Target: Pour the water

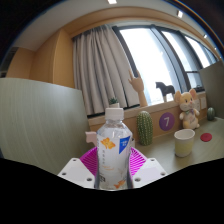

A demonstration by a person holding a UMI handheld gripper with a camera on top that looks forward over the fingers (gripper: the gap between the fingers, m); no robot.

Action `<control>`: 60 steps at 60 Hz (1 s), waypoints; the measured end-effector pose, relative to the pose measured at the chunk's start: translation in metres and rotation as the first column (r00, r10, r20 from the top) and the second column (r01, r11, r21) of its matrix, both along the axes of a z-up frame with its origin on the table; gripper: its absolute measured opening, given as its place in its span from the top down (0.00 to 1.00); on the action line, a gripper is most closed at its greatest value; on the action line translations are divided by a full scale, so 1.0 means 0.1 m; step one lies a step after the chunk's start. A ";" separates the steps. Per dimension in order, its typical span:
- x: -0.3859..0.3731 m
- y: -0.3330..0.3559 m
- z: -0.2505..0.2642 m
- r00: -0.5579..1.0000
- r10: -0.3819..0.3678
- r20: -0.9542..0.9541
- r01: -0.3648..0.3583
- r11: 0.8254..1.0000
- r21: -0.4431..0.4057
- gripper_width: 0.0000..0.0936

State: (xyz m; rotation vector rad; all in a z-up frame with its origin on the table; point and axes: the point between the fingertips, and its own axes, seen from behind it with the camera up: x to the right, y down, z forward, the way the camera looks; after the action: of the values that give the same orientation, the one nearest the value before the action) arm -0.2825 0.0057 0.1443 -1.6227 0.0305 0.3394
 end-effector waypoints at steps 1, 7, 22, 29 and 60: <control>0.06 0.05 0.03 0.999 -0.004 -0.033 0.004 1.000 0.000 0.60; 0.38 0.29 0.22 0.971 -0.027 -0.239 0.023 1.000 -0.019 0.60; 1.12 0.84 0.39 0.553 -0.055 -0.831 0.023 0.998 -0.050 0.61; 1.39 0.97 0.38 0.283 -0.059 -0.957 0.033 0.998 -0.052 0.61; 1.96 1.22 0.41 -0.480 0.010 -0.877 0.073 0.997 -0.029 0.60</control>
State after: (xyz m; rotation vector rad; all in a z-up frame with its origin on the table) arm -0.0864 0.1281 0.1850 -0.5710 1.5683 1.7484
